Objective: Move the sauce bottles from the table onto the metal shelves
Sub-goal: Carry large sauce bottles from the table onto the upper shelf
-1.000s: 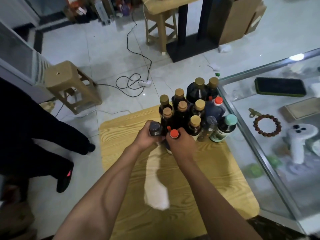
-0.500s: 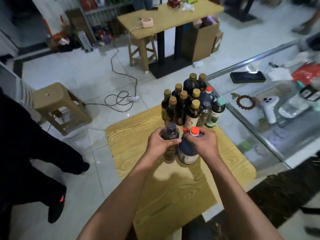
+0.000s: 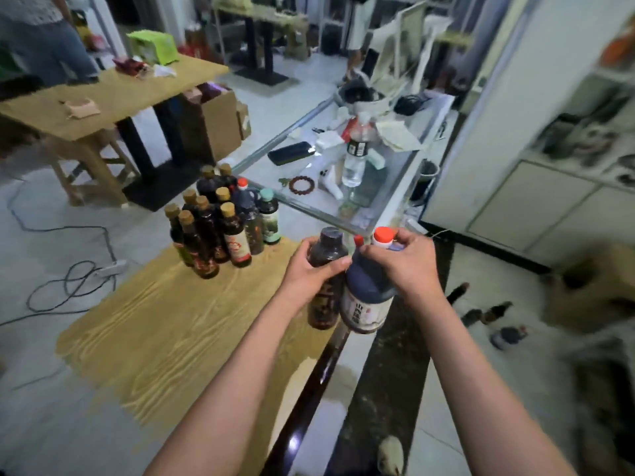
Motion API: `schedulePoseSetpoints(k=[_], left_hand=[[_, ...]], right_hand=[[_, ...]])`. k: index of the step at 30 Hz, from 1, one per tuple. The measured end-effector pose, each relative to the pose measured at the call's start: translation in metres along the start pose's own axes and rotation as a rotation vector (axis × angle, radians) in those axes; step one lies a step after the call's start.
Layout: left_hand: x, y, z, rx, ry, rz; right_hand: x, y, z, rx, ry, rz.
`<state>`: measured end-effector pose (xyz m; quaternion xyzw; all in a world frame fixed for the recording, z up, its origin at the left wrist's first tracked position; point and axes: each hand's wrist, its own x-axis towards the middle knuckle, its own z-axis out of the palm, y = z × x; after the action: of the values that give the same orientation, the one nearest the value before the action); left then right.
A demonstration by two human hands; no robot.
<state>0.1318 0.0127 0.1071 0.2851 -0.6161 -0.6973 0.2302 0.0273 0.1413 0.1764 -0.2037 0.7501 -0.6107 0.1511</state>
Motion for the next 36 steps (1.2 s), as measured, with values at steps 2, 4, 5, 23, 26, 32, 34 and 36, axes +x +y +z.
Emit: schedulePoseSetpoints(k=[2,4,5,23,26,32,34,36], left_hand=[[0.000,0.007,0.041,-0.002,-0.105,0.021],[-0.003,0.016,0.083,-0.006,-0.187,0.028],[-0.005,0.020,0.102,-0.008,-0.216,0.032],[-0.114,0.091,0.486,0.102,-0.578,0.227],[-0.128,0.095,0.534,0.112,-0.620,0.248],[-0.135,0.091,0.606,0.124,-0.627,0.272],[-0.131,0.091,0.631,0.132,-0.627,0.290],[-0.125,0.094,0.657,0.134,-0.645,0.295]], right_hand=[[-0.006,-0.003,-0.042,-0.016,0.070,-0.025],[-0.012,-0.008,-0.086,0.005,0.146,-0.026],[-0.015,-0.011,-0.104,0.012,0.172,-0.027],[-0.066,-0.014,-0.488,0.171,0.565,-0.104],[-0.071,-0.010,-0.539,0.181,0.586,-0.154],[-0.059,0.011,-0.611,0.207,0.587,-0.154],[-0.052,0.017,-0.632,0.210,0.596,-0.153],[-0.044,0.022,-0.652,0.226,0.619,-0.147]])
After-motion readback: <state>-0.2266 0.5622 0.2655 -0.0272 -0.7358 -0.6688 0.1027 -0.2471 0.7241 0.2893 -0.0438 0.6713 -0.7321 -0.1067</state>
